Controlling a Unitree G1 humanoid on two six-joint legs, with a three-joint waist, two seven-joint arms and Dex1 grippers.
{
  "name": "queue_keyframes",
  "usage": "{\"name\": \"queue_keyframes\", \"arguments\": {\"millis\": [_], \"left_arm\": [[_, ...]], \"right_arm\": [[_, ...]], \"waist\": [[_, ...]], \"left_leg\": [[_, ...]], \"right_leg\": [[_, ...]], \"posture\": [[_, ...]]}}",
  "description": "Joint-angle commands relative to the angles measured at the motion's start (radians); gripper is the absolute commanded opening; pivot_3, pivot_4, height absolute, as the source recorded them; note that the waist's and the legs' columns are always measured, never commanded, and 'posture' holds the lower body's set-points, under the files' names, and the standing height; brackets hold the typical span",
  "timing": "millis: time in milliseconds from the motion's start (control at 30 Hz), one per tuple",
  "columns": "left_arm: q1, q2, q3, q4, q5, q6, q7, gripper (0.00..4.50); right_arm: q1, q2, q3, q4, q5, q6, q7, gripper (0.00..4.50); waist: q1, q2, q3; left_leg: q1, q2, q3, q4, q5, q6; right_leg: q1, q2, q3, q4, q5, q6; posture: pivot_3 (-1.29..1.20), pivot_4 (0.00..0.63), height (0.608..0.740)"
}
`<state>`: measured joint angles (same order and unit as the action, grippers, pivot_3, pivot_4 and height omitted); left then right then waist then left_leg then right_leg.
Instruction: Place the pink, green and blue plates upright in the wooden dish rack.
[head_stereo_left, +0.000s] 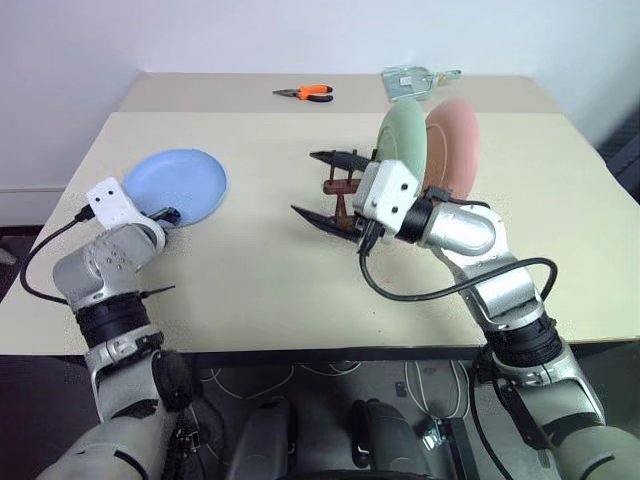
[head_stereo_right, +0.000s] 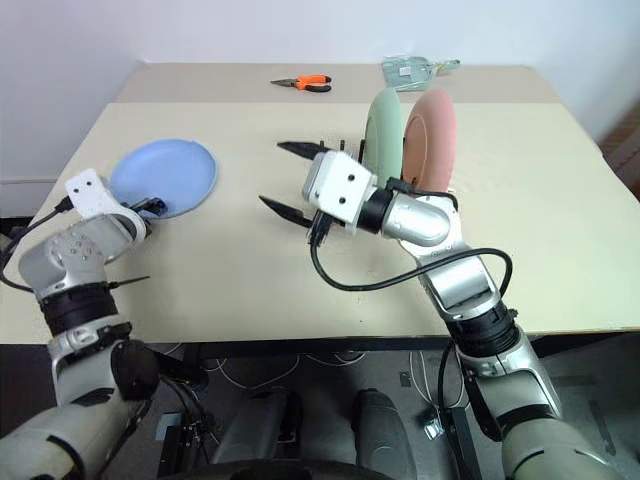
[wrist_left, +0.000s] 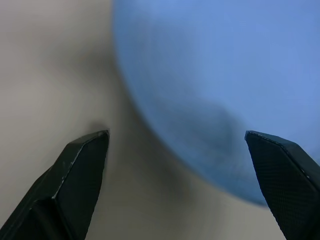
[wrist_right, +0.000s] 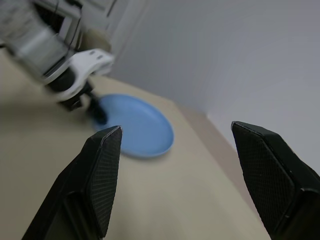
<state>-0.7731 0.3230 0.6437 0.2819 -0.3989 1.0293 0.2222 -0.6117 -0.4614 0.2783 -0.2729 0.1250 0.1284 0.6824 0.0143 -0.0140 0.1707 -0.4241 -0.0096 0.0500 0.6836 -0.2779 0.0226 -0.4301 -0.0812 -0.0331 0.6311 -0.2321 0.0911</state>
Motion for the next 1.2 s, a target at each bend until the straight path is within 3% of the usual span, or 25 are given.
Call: {"name": "queue_keyframes", "arguments": {"millis": [33, 200, 267, 333, 467, 733, 1033, 1133, 1200], "left_arm": [[-0.037, -0.016, 0.023, 0.096, -0.03, -0.046, -0.009, 3.17], [-0.044, -0.036, 0.057, 0.104, -0.054, -0.074, 0.019, 0.69], [-0.031, -0.031, 0.033, 0.076, -0.056, -0.077, -0.002, 0.04], [-0.018, -0.034, -0.009, 0.022, -0.064, -0.093, -0.046, 0.04], [0.012, -0.055, -0.139, -0.23, -0.105, -0.101, -0.148, 0.0], [-0.031, -0.156, -0.144, -0.556, -0.296, 0.144, -0.09, 0.0], [-0.11, -0.203, -0.041, -0.656, -0.415, 0.329, 0.018, 0.0], [-0.116, -0.207, -0.029, -0.662, -0.422, 0.352, 0.034, 0.0], [-0.118, -0.206, -0.029, -0.664, -0.422, 0.357, 0.037, 0.0]], "right_arm": [[0.004, 0.001, -0.002, -0.022, -0.037, -0.039, 0.005, 3.55], [0.017, -0.005, -0.023, -0.021, -0.059, -0.041, 0.004, 3.55], [0.02, -0.008, -0.026, -0.021, -0.068, -0.037, 0.002, 3.55], [0.017, -0.015, -0.027, -0.013, -0.078, -0.026, 0.008, 3.55], [-0.022, -0.062, 0.001, 0.035, -0.165, -0.057, 0.028, 4.43], [-0.184, -0.065, 0.066, 0.278, -0.406, -0.273, -0.047, 4.43], [-0.28, -0.078, 0.111, 0.508, -0.588, -0.491, -0.152, 4.43], [-0.283, -0.078, 0.112, 0.532, -0.612, -0.527, -0.162, 3.62], [-0.279, -0.078, 0.104, 0.533, -0.616, -0.541, -0.166, 2.68]], "waist": [[-0.002, 0.0, 0.0], [-0.001, 0.0, 0.0], [-0.001, -0.001, -0.001], [-0.003, -0.001, -0.001], [-0.001, -0.001, -0.001], [-0.015, -0.001, 0.0], [-0.026, -0.001, 0.0], [-0.026, -0.001, 0.0], [-0.025, -0.001, 0.0]], "left_leg": [[0.0, 0.0, 0.0, 0.0, 0.0, 0.0], [0.0, 0.0, 0.0, 0.0, 0.0, -0.001], [0.0, 0.0, 0.0, 0.0, 0.0, -0.001], [0.001, 0.0, 0.0, 0.0, 0.0, -0.001], [0.001, 0.0, 0.0, -0.001, 0.0, -0.001], [0.0, 0.0, 0.0, -0.002, 0.0, -0.001], [0.0, 0.001, 0.0, -0.002, 0.001, -0.002], [0.0, 0.001, 0.0, -0.002, 0.001, -0.003], [0.0, 0.001, 0.0, -0.002, 0.001, -0.003]], "right_leg": [[0.0, 0.0, 0.0, 0.0, 0.0, 0.0], [0.0, 0.0, 0.0, 0.0, 0.0, 0.0], [0.0, -0.001, 0.0, 0.0, 0.0, 0.0], [0.0, -0.001, 0.001, 0.0, 0.0, 0.0], [0.0, -0.001, 0.001, 0.0, 0.0, 0.0], [-0.001, -0.001, 0.001, 0.0, 0.0, -0.001], [-0.001, 0.0, 0.001, 0.0, 0.0, 0.0], [-0.001, 0.001, 0.001, 0.0, 0.0, 0.0], [-0.001, 0.001, 0.001, 0.0, 0.0, 0.0]], "posture": [[0.0, 0.15, 0.74], [0.0, 0.15, 0.74], [0.0, 0.15, 0.74], [0.0, 0.15, 0.74], [0.0, 0.15, 0.74], [0.0, 0.15, 0.74], [0.0, 0.15, 0.74], [0.0, 0.15, 0.74], [0.0, 0.15, 0.74]]}}
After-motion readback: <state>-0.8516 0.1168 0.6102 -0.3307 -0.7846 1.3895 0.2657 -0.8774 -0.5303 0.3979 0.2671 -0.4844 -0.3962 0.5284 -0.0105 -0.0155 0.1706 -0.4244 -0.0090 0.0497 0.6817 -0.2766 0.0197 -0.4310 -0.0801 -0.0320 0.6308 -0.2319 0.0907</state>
